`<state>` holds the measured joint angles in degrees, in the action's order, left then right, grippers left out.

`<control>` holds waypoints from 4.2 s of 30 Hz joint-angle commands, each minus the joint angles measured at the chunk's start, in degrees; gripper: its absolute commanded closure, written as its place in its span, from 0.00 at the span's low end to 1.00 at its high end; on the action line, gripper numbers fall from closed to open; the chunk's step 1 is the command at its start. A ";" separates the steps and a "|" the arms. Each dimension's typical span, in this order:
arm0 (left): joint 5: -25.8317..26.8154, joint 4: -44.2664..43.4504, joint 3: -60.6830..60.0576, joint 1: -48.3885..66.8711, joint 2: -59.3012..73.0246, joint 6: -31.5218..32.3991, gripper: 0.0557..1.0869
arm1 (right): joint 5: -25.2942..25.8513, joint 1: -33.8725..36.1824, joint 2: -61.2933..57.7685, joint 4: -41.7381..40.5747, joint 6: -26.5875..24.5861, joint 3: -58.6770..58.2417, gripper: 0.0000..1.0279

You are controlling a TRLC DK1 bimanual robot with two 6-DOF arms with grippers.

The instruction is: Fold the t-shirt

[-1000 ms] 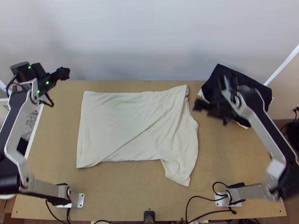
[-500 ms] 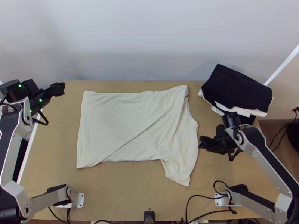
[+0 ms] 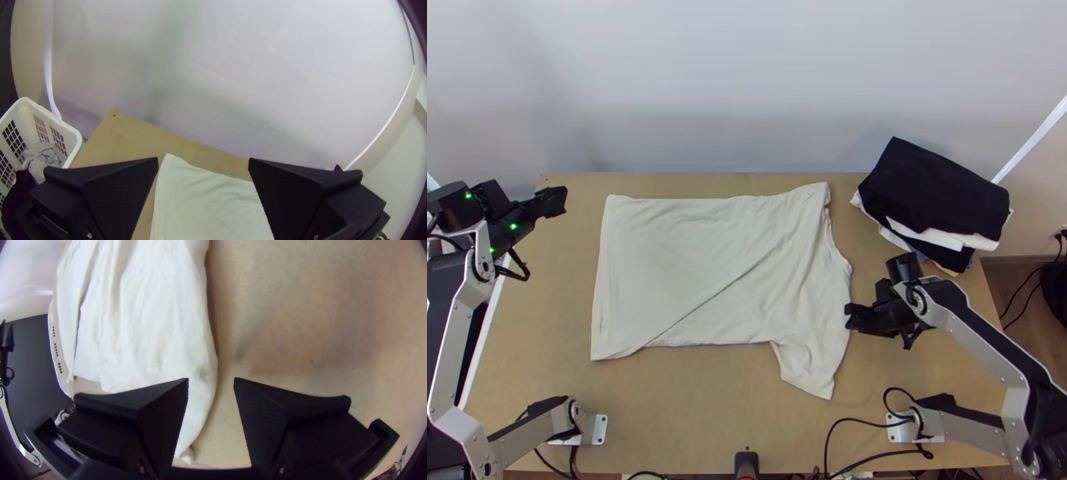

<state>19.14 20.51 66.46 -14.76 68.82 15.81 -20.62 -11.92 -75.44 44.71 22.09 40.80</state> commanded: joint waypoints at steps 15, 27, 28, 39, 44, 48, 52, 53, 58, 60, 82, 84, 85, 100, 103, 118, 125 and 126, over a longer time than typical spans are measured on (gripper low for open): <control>0.82 2.34 -1.59 -1.32 -2.20 -3.42 0.04 | -0.56 -3.19 -4.37 -6.74 -2.84 -2.56 0.92; 2.75 36.09 -8.18 -4.84 -3.60 -55.36 0.05 | -0.56 -2.49 -0.85 -6.65 -3.54 -2.39 0.97; 2.22 40.92 -8.18 -5.27 -3.60 -60.46 0.05 | -0.56 -2.49 -1.20 -6.65 -3.54 -2.30 0.97; -16.24 56.57 -16.45 -0.35 -4.22 -83.05 0.05 | -0.56 -2.23 -2.70 -7.35 -3.37 -1.68 0.97; -17.11 51.65 -20.75 7.47 -4.74 -79.01 0.05 | -0.56 -1.61 -3.40 -7.62 -3.45 -1.68 0.97; -17.11 47.69 -23.48 11.86 -3.87 -75.32 0.06 | -0.56 -1.17 -4.45 -7.88 -3.54 -1.60 0.97; -17.11 45.23 -24.09 13.71 0.62 -72.15 0.06 | -0.56 -1.17 -5.42 -8.41 -3.54 -1.33 0.97; -17.20 45.41 -24.09 13.71 1.94 -71.89 0.06 | -0.56 -1.17 -5.51 -8.50 -3.54 -1.25 0.97; -17.11 43.12 -24.27 13.62 5.10 -71.18 0.14 | -0.56 -0.65 -5.77 -8.76 -3.63 -1.16 0.97; -17.20 42.86 -24.44 13.62 5.80 -71.10 0.14 | -0.56 -0.56 -5.86 -8.76 -3.72 -1.25 0.97; -11.31 30.82 -15.39 6.77 14.50 -72.06 0.96 | -0.56 -0.29 -5.86 -8.85 -4.16 -1.68 0.97; -10.35 29.06 -14.95 5.89 16.17 -71.18 0.96 | -0.56 -0.38 -5.86 -8.85 -4.07 -1.77 0.97; -9.91 28.79 -14.86 5.71 16.70 -70.48 0.96 | -0.56 -0.38 -5.77 -8.85 -4.07 -1.77 0.97; 3.19 39.87 -6.51 -2.99 18.46 -68.28 0.04 | -0.56 -3.02 -6.12 -10.17 -3.01 -2.30 0.97; 4.77 46.99 -2.91 -4.75 21.53 -67.14 0.05 | -0.56 -3.55 -6.39 -10.34 -2.84 -2.39 0.97; 13.12 57.97 -4.23 -12.39 25.93 -67.05 0.25 | -0.56 -3.72 -6.83 -10.43 -2.75 -2.30 0.97; 12.24 53.67 -9.33 -11.43 25.23 -67.23 0.39 | -0.56 -3.72 -6.91 -10.43 -2.75 -2.04 0.97; 11.98 53.32 -9.77 -11.34 25.23 -67.32 0.39 | -0.56 -3.72 -6.83 -10.43 -2.75 -2.04 0.97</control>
<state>31.27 74.22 58.96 -26.57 94.24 -51.18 -21.47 -15.00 -80.60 34.46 18.83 39.68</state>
